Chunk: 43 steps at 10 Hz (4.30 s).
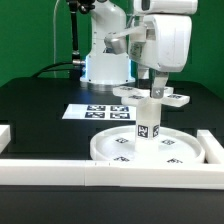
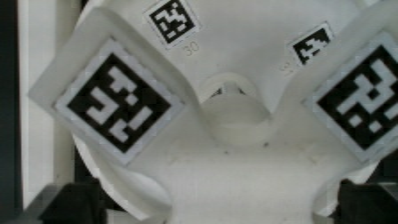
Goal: Assemble round table
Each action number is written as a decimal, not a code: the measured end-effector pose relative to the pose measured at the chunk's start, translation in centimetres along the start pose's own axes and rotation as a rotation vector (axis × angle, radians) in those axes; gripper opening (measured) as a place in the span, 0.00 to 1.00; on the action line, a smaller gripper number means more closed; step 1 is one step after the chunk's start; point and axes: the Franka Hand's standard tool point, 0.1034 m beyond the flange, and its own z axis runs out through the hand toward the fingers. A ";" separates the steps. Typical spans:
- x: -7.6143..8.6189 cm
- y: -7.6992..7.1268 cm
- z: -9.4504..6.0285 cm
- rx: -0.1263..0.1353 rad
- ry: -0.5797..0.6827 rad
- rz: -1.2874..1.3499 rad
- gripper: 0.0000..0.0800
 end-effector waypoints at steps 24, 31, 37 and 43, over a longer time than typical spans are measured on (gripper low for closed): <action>-0.2 -0.8 0.7 0.035 0.026 1.155 0.55; -0.3 -0.7 0.7 0.057 0.084 1.768 0.55; 0.0 -0.6 0.7 0.091 0.085 2.222 0.55; 0.0 -0.7 0.7 0.131 0.089 2.541 0.56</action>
Offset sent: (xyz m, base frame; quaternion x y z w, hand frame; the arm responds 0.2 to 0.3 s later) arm 0.0036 0.0045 -0.0022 -0.0027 -0.0082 0.0026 1.0000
